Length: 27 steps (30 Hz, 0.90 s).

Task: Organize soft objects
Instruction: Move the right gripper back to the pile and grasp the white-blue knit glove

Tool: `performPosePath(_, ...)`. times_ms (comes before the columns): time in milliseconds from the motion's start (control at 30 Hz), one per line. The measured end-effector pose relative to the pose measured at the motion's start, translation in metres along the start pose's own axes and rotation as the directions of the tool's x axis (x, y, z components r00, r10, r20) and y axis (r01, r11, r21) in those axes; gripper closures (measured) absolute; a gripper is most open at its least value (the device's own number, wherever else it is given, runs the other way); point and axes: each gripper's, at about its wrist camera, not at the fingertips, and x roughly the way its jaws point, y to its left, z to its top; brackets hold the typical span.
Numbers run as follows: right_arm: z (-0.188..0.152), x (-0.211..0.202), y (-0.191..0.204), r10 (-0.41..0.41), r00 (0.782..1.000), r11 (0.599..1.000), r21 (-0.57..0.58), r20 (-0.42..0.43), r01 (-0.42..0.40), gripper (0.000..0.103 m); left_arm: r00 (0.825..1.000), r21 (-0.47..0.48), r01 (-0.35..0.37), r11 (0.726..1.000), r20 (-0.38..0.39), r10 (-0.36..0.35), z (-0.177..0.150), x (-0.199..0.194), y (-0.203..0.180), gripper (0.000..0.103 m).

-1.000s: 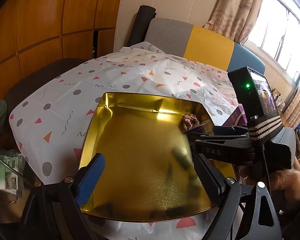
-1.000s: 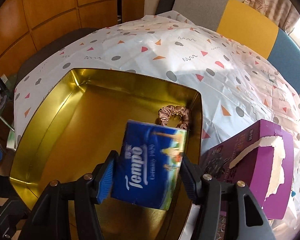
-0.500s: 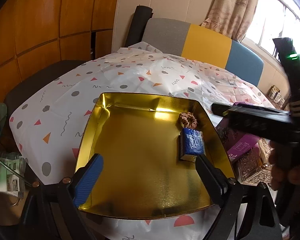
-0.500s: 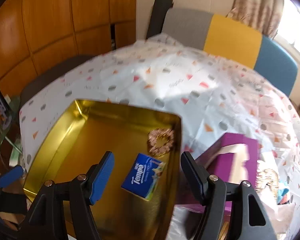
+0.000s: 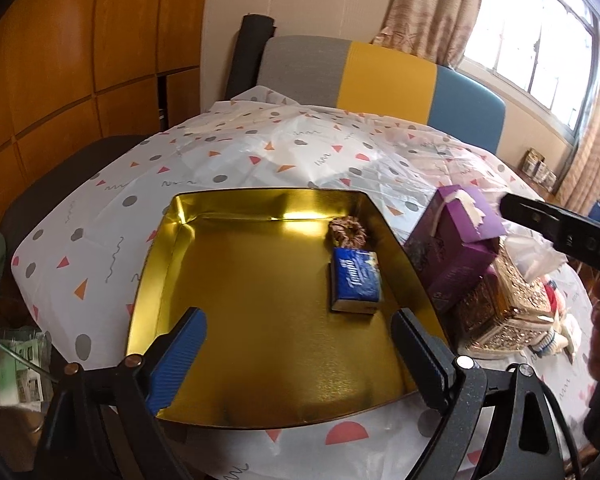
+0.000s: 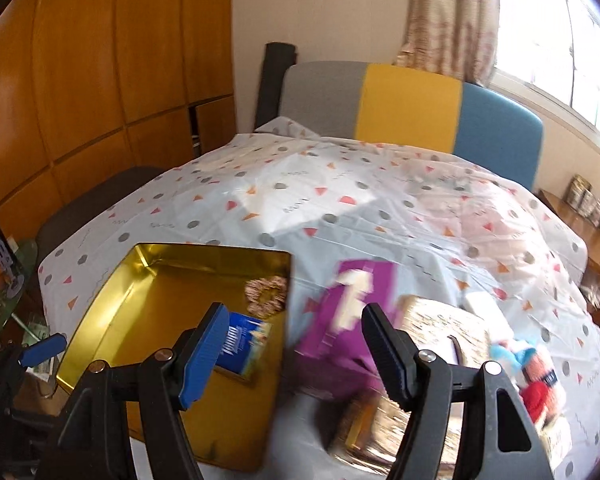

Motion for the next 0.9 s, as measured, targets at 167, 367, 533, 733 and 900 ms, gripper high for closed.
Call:
performPosePath(167,-0.026,-0.022,-0.061,-0.081,0.996,0.993,0.085,-0.030,0.083,0.033,0.999,0.040,0.045,0.998,0.001,-0.045,-0.002,-0.002,-0.015,0.009)
performPosePath(367,-0.077,-0.037,-0.161,-0.259,0.953,0.922,0.254,-0.161,0.293,0.033,0.995,0.099,0.100,0.990,-0.010,-0.099,-0.005,-0.003,-0.040,0.009)
performPosePath(533,-0.115,-0.030,-0.208,-0.324,0.898,0.856,0.310,-0.298,0.412,0.033,0.990,0.145,0.138,0.980,-0.033,-0.135,-0.008,-0.001,-0.060,0.009)
performPosePath(733,-0.126,-0.007,-0.197,-0.246,0.910,0.952,0.092,-0.335,0.291,0.033,0.988,0.183,0.155,0.971,-0.052,-0.147,-0.013,-0.001,-0.073,0.009)
performPosePath(900,-0.131,0.023,-0.191,-0.233,0.877,0.972,-0.094,-0.419,0.214,0.033,0.987,0.190,0.156,0.969,-0.062,-0.147,-0.016,0.001,-0.078,0.009)
